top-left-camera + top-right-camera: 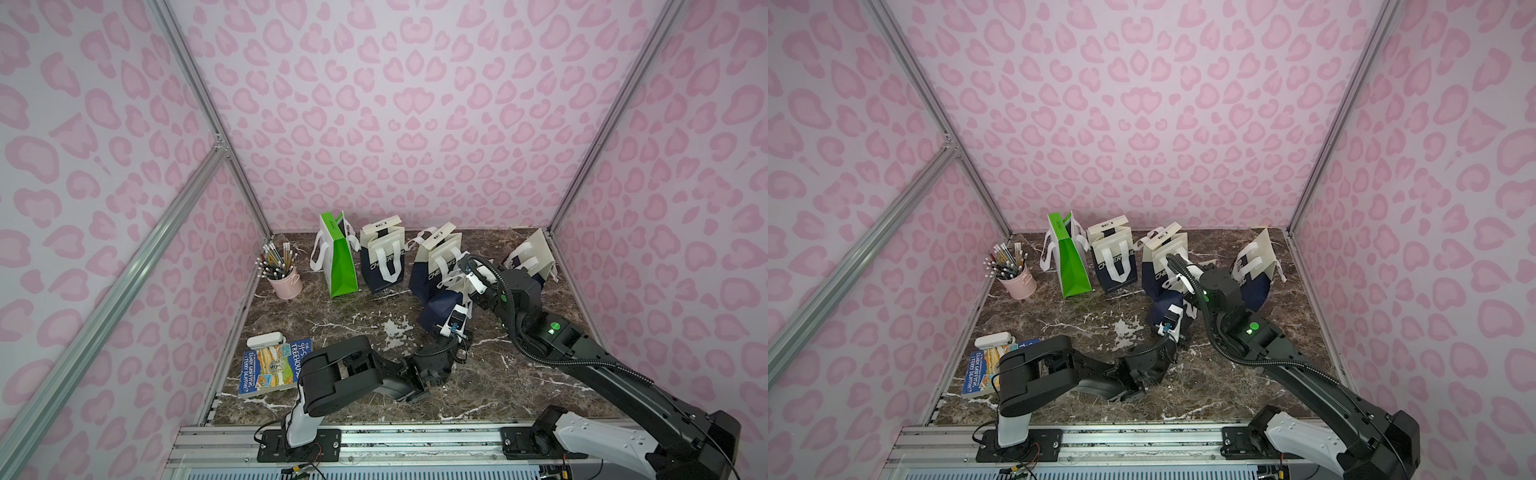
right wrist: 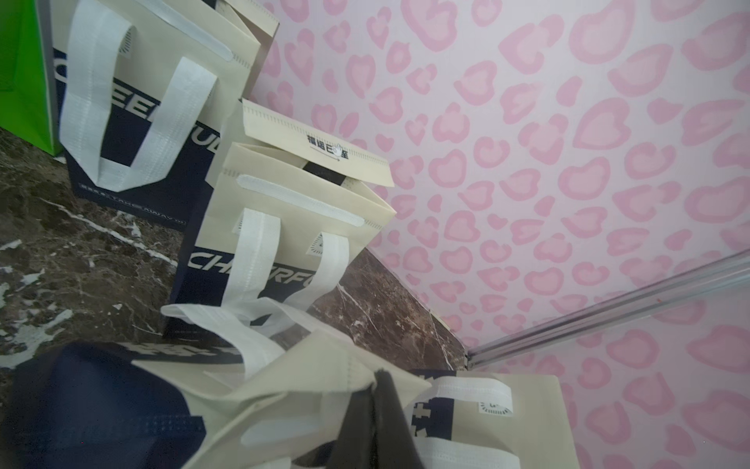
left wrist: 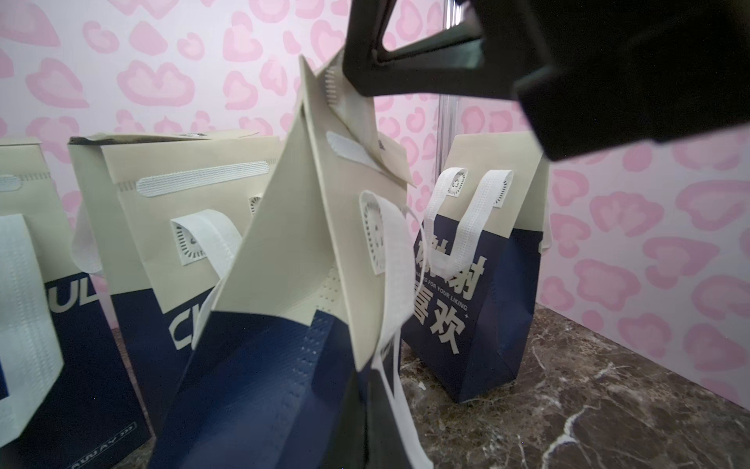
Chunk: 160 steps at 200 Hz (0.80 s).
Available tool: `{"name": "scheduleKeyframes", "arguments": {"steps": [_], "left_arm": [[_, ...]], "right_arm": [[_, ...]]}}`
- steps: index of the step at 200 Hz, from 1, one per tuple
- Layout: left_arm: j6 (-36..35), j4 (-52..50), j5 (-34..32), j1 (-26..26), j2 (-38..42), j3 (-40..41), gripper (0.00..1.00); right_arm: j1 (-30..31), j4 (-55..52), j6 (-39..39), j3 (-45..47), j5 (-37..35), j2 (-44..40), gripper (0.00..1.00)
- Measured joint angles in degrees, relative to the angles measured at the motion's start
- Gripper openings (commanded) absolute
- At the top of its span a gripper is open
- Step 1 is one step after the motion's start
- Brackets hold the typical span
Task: Open the takeout bag
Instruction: Open the takeout bag at the center of the board.
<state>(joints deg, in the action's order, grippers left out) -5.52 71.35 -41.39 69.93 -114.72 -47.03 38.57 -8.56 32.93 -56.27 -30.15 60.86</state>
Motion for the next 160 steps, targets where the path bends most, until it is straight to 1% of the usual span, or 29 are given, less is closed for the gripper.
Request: {"name": "scheduleKeyframes", "arguments": {"steps": [46,82,106,117,126,146,160], "left_arm": [[3.82,-2.21,-0.13,0.02,-0.04,-0.20,0.05],[5.53,-3.34,-0.26,0.07,-0.24,-0.68,0.05],[6.19,-3.37,-0.66,0.07,-0.26,-0.48,0.05],[6.54,-3.19,-0.66,0.07,-0.24,-0.31,0.05],[6.64,-2.91,-0.72,0.07,-0.20,-0.13,0.05],[6.99,-1.68,-1.33,0.07,0.17,0.04,0.05],[7.02,-1.01,-1.55,0.07,0.63,0.04,0.05]], "right_arm": [[3.65,-2.58,6.93,-3.28,-9.31,3.82,0.00],[6.82,-0.57,15.87,-4.52,-17.35,7.98,0.00],[7.98,-0.79,20.13,-6.62,-20.24,10.43,0.00],[8.02,-3.02,19.96,-8.59,-20.41,11.45,0.00],[8.02,-6.84,18.12,-11.74,-19.67,12.50,0.00],[7.96,-16.55,11.26,-20.28,-16.17,14.78,0.12],[7.69,-22.03,4.70,-25.55,-11.87,15.85,0.23]]}}
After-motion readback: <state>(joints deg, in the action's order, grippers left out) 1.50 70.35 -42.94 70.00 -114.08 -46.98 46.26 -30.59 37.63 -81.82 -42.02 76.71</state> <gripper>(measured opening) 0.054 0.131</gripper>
